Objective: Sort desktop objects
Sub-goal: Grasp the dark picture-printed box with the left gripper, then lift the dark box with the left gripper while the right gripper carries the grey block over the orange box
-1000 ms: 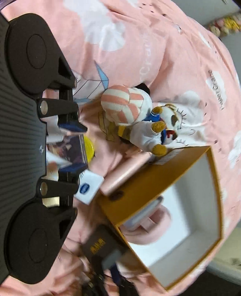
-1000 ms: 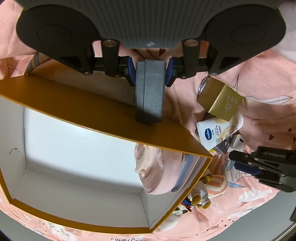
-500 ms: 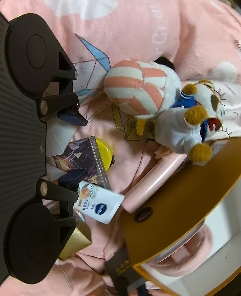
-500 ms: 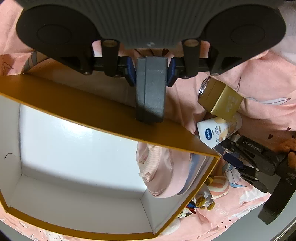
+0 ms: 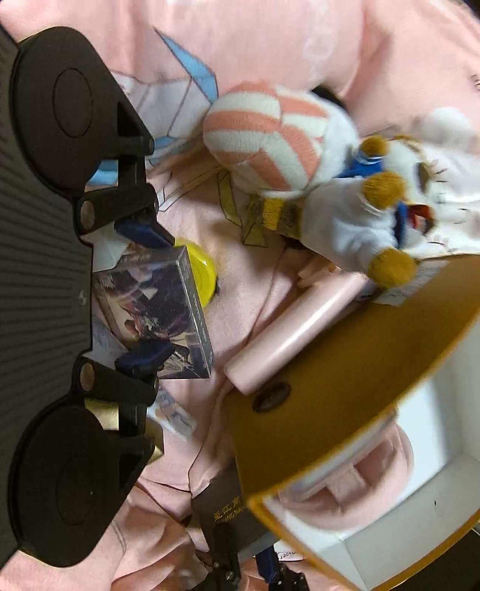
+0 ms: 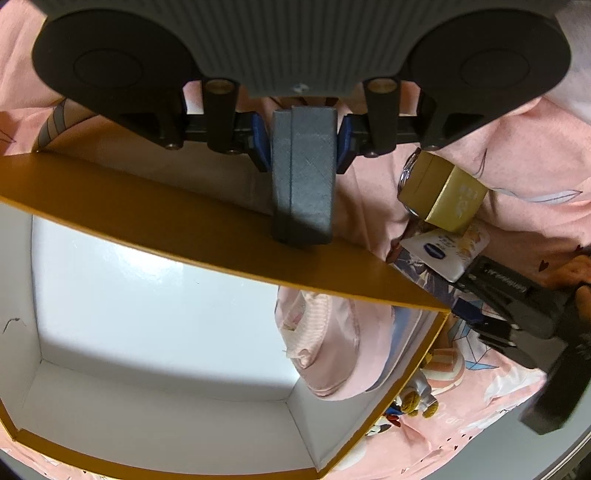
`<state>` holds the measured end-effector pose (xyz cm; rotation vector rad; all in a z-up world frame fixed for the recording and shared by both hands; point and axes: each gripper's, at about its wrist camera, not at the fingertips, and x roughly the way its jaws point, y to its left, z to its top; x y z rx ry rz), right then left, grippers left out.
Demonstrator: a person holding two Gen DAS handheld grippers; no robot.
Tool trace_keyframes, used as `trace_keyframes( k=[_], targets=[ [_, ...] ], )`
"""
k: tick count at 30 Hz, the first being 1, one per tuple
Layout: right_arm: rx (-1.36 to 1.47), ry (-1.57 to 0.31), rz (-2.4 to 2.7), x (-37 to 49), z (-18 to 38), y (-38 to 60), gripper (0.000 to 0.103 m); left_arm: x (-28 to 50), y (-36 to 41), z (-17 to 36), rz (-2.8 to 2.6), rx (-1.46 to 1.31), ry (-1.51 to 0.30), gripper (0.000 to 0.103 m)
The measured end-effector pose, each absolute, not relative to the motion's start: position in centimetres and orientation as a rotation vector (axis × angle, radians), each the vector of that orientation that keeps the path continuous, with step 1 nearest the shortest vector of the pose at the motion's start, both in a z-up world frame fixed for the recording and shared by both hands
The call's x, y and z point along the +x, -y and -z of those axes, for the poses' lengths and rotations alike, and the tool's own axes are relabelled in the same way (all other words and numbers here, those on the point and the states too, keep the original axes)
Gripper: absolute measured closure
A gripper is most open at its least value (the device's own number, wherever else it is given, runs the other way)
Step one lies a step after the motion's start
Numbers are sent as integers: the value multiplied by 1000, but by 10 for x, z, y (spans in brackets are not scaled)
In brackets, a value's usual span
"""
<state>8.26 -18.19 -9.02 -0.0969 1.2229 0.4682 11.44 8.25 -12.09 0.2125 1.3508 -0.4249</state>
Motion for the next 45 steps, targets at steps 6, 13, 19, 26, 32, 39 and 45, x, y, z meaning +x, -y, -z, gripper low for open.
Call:
trace_keyframes(
  k=[6, 13, 19, 26, 32, 39, 45],
  targets=[
    [-109, -1212, -466, 81, 89, 181, 64, 87, -68, 95, 402, 246, -1258, 55],
    [-70, -1206, -463, 78, 89, 186, 65, 67, -48, 67, 414, 277, -1200, 61],
    [20, -1223, -450, 80, 96, 191, 65, 50, -38, 76, 434, 348, -1187, 62],
    [4, -1165, -434, 68, 81, 195, 67, 26, -23, 74, 356, 505, -1097, 68],
    [28, -1103, -442, 59, 57, 203, 67, 16, -34, 47, 300, 362, -1018, 76],
    [73, -1042, -502, 50, 23, 207, 67, 5, -48, 1, 311, 164, -960, 76],
    [152, -961, -541, 45, -11, 219, 67, 2, -53, -46, 352, 4, -901, 77]
  ],
)
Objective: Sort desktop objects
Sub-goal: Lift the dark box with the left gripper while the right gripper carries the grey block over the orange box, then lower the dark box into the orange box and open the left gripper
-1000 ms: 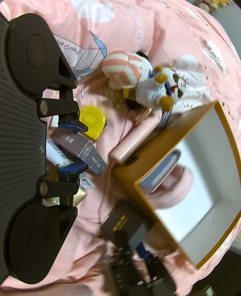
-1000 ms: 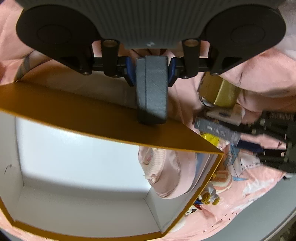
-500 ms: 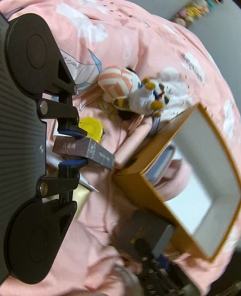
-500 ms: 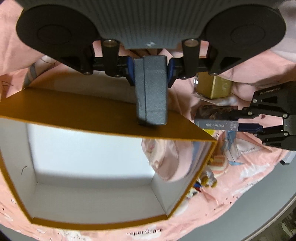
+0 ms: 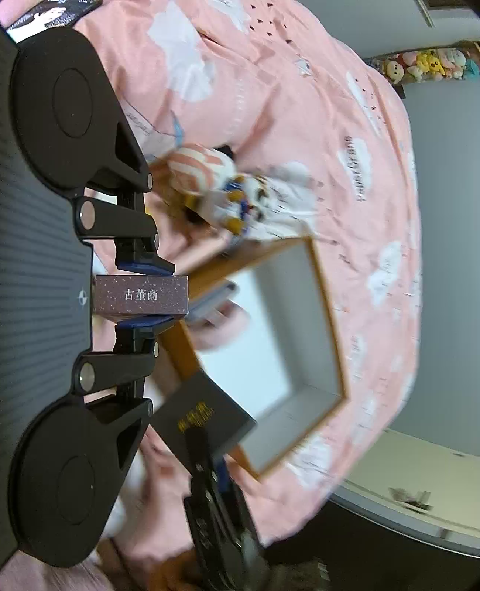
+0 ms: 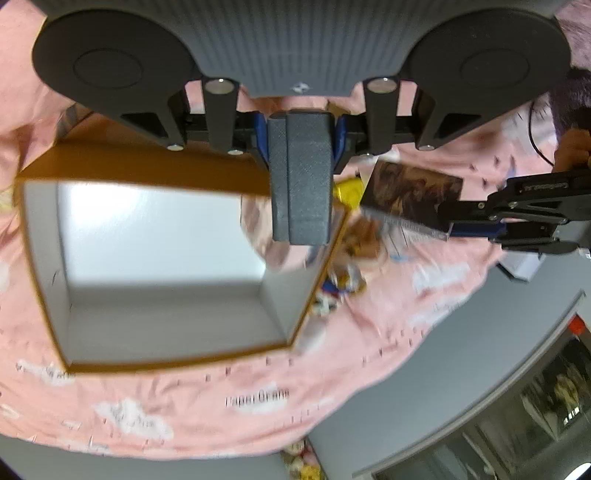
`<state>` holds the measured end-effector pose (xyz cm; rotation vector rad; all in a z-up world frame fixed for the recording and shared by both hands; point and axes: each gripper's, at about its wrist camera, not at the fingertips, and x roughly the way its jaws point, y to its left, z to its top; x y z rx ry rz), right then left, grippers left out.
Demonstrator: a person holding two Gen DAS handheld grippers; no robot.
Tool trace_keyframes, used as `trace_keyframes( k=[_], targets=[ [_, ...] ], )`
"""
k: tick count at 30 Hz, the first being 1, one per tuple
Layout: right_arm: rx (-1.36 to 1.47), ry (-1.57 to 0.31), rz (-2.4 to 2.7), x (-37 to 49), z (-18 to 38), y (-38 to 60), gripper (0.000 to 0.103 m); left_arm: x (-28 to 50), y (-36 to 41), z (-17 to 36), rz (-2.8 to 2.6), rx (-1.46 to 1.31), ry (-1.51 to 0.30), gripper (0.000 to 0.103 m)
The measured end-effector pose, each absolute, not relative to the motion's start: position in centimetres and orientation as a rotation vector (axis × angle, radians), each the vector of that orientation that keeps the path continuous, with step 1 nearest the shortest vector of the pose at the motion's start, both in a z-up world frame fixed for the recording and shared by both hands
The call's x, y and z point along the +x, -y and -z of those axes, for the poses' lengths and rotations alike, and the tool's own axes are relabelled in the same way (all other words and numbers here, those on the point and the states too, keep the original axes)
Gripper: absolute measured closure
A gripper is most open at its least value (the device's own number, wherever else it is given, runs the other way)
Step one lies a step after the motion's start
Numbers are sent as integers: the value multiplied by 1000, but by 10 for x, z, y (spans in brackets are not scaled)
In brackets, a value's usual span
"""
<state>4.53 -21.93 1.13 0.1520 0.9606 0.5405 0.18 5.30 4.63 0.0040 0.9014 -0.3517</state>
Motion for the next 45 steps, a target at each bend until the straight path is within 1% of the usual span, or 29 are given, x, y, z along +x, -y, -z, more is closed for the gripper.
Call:
trace_keyframes(
  k=[6, 12, 16, 20, 24, 35, 45],
  targets=[
    [164, -835, -486, 53, -41, 230, 67, 22, -40, -83, 406, -114, -781, 77],
    [144, -780, -408, 70, -47, 237, 67, 64, -1, -81, 416, -136, -737, 77],
    [171, -796, -325, 88, -34, 249, 67, 88, 28, -53, 380, -132, -778, 77],
    [193, -865, -262, 111, -7, 256, 67, 103, 42, -19, 354, -148, -850, 78],
    [212, -932, -227, 128, 19, 260, 67, 114, 55, 3, 328, -133, -899, 78],
    [236, -1050, -222, 143, 57, 254, 67, 127, 67, 37, 274, -82, -1006, 77],
    [205, -1089, -227, 149, 74, 244, 67, 128, 63, 50, 247, -72, -1081, 77]
  ],
)
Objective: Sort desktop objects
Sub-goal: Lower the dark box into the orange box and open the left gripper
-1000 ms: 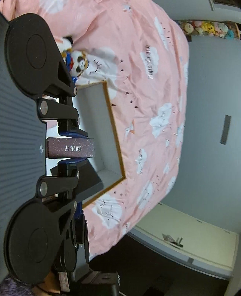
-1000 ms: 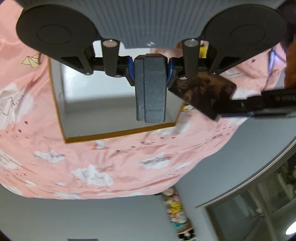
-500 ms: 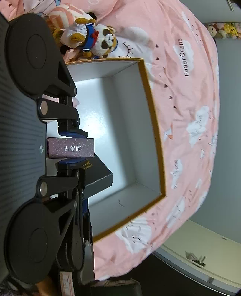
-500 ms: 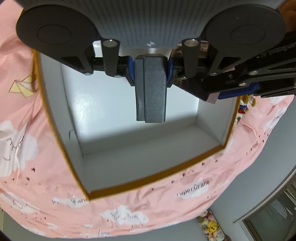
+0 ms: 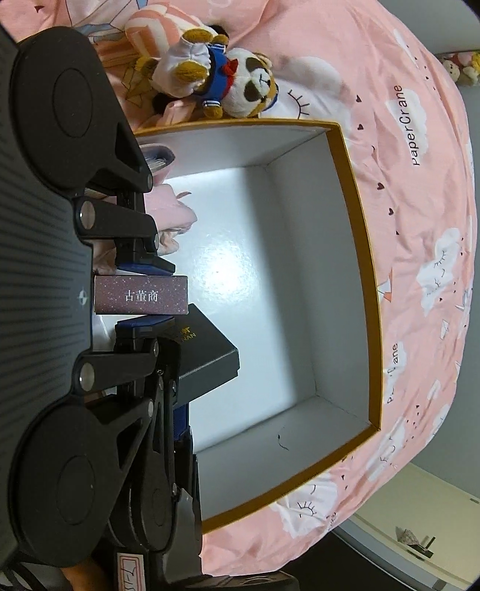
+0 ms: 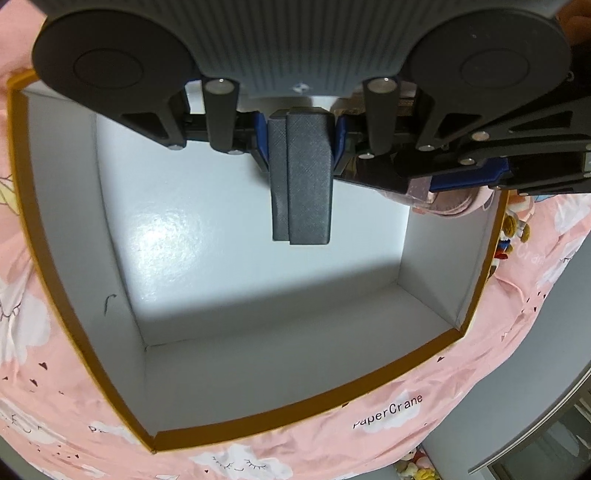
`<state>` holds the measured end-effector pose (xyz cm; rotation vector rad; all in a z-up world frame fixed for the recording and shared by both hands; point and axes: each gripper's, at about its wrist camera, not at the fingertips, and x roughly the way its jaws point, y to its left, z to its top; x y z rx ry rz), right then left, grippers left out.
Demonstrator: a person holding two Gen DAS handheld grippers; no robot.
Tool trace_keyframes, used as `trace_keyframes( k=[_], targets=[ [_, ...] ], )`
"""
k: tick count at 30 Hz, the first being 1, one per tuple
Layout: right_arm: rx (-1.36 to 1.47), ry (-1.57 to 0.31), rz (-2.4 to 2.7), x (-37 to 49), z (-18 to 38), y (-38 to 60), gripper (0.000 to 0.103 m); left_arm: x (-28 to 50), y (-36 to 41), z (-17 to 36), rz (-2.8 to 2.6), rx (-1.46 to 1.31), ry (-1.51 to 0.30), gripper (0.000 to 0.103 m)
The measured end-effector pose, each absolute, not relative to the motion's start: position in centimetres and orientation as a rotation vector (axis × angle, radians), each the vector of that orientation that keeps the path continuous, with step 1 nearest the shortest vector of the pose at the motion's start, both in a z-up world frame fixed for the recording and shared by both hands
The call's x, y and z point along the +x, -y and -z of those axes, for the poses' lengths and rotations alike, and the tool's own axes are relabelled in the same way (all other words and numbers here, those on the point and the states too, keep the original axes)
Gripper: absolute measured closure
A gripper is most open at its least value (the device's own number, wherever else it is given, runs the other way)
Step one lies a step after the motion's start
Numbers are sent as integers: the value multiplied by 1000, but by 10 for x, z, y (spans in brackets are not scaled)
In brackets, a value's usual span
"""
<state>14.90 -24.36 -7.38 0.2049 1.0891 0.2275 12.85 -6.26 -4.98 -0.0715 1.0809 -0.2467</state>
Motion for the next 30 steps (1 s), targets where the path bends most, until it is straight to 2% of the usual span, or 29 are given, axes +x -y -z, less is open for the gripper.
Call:
trace_keyframes(
  k=[11, 18, 23, 30],
  targets=[
    [180, -1101, -260, 153, 79, 230, 67, 131, 46, 49, 292, -161, -1106, 75],
    [176, -1103, -258, 154, 80, 226, 67, 115, 18, 15, 344, -242, -982, 68],
    [173, -1117, -254, 155, 81, 223, 67, 106, -19, -8, 275, -258, -856, 66],
    [120, -1129, -287, 159, 77, 202, 66, 109, -50, 10, 179, -301, -901, 66]
  ],
)
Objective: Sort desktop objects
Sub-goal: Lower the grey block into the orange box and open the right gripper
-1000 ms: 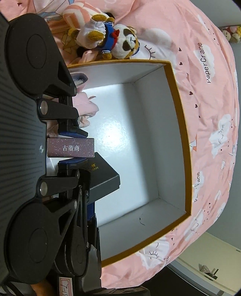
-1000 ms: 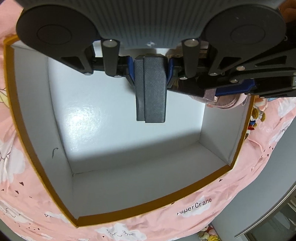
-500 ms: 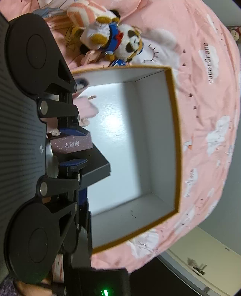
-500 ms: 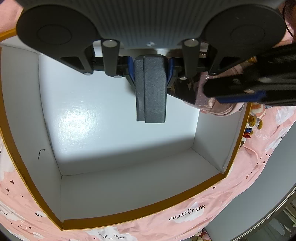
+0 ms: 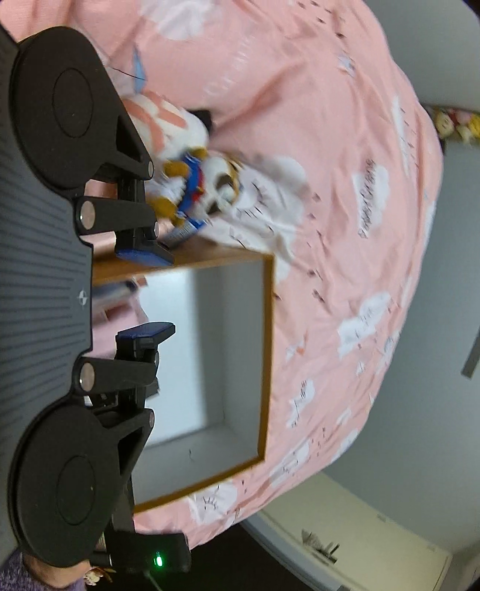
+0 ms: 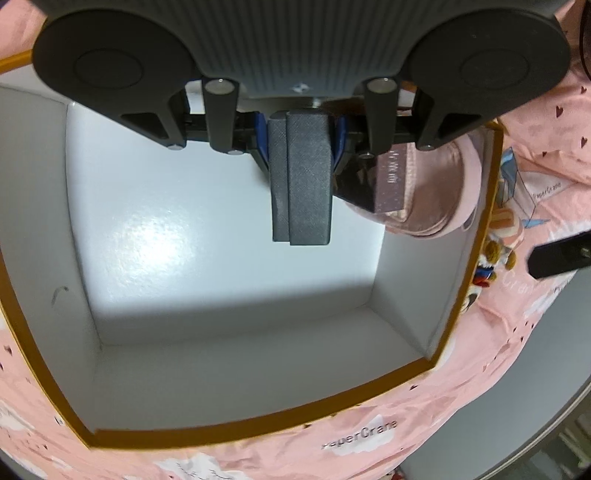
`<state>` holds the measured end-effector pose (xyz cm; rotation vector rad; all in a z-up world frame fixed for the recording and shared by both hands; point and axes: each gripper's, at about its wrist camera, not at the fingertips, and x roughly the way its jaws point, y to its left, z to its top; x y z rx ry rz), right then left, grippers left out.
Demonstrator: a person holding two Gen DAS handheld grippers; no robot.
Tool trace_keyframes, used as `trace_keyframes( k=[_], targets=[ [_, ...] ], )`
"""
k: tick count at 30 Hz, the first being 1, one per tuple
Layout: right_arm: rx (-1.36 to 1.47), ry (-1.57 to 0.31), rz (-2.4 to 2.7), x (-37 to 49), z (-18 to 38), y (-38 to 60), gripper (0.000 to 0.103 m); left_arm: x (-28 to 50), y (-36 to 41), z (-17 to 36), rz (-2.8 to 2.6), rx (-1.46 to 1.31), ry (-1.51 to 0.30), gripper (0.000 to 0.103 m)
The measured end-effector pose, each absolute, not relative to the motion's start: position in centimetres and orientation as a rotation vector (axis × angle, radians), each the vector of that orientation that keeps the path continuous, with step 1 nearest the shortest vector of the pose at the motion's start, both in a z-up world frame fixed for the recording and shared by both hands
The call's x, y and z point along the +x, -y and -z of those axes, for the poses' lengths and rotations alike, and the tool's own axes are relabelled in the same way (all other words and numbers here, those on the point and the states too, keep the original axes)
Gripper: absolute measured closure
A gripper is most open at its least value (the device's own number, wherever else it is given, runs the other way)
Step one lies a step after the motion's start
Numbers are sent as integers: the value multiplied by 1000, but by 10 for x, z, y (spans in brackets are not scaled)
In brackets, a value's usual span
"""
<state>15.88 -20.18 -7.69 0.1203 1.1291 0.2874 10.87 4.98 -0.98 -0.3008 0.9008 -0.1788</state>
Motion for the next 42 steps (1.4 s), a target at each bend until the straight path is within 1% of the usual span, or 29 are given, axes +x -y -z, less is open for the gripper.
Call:
trace_keyframes(
  k=[2, 10, 12, 13, 14, 18, 20, 22, 26, 27, 29, 30, 32, 34, 37, 42],
  targets=[
    [105, -1135, -302, 159, 74, 198, 62, 105, -55, 17, 149, -313, -916, 66],
    [175, -1181, -342, 161, 66, 209, 61, 100, -68, 38, 155, -372, -954, 66],
    [192, -1191, -353, 161, 63, 211, 58, 101, -69, 40, 152, -385, -963, 66],
    [200, -1192, -357, 161, 61, 213, 54, 100, -69, 41, 156, -390, -965, 66],
    [207, -1189, -357, 161, 60, 215, 54, 101, -69, 42, 161, -393, -966, 66],
    [256, -1184, -345, 166, 60, 224, 55, 101, -67, 46, 176, -405, -976, 66],
    [319, -1210, -345, 171, 68, 228, 61, 102, -67, 48, 187, -413, -985, 66],
    [395, -1240, -354, 173, 77, 234, 60, 102, -67, 51, 199, -421, -993, 66],
    [520, -1267, -346, 172, 90, 241, 62, 105, -64, 57, 239, -449, -1017, 71],
    [539, -1273, -338, 172, 91, 241, 63, 106, -63, 59, 248, -456, -1025, 74],
    [587, -1288, -318, 172, 92, 243, 67, 106, -63, 61, 244, -451, -1030, 75],
    [625, -1294, -311, 172, 92, 246, 72, 106, -63, 61, 244, -450, -1031, 76],
    [690, -1293, -301, 172, 91, 250, 73, 106, -65, 62, 246, -464, -1032, 76],
    [687, -1299, -281, 174, 92, 250, 74, 107, -65, 62, 251, -471, -1034, 76],
    [649, -1309, -280, 173, 96, 244, 68, 108, -62, 63, 245, -447, -1041, 76],
    [576, -1291, -281, 171, 89, 237, 68, 108, -61, 62, 240, -434, -1034, 76]
  ],
)
